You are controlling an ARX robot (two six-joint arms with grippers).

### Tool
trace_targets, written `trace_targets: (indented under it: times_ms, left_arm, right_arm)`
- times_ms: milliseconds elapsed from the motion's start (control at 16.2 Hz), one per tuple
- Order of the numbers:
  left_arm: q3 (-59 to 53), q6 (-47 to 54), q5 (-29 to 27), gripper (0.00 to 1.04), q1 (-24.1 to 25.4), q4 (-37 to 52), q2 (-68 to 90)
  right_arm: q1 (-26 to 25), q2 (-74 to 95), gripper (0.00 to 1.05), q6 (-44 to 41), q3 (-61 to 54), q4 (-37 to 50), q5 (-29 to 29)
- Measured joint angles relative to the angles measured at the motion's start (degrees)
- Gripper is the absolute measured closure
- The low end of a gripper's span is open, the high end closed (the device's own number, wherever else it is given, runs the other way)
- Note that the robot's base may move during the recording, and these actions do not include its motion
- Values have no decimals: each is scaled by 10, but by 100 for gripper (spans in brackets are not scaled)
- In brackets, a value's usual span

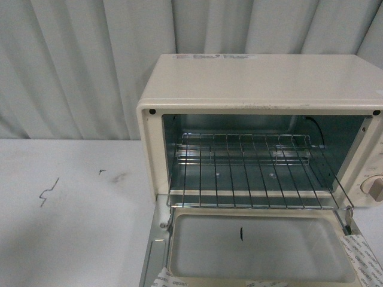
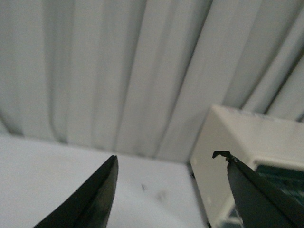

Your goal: Open oven

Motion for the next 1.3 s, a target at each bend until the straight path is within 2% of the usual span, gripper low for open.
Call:
trace_targets:
  times_ms: [124,309,371,494,1298]
  left_arm:
    - [0,81,-9,58,0,-65,-49]
    - [1,108,-9,94,0,-119,-99]
    - [2,111,-9,103,0,-135,-108]
    - [6,111,-10,103,0,-259,-184]
    - [6,111,-10,102,0,-256,-201]
  right_arm:
    - [0,0,6,0,0,1,-1]
    - [0,0,6,0,0,1,-1]
    - [0,0,6,0,0,1,-1]
    - [0,0,6,0,0,1,-1]
    - [0,0,6,0,0,1,-2]
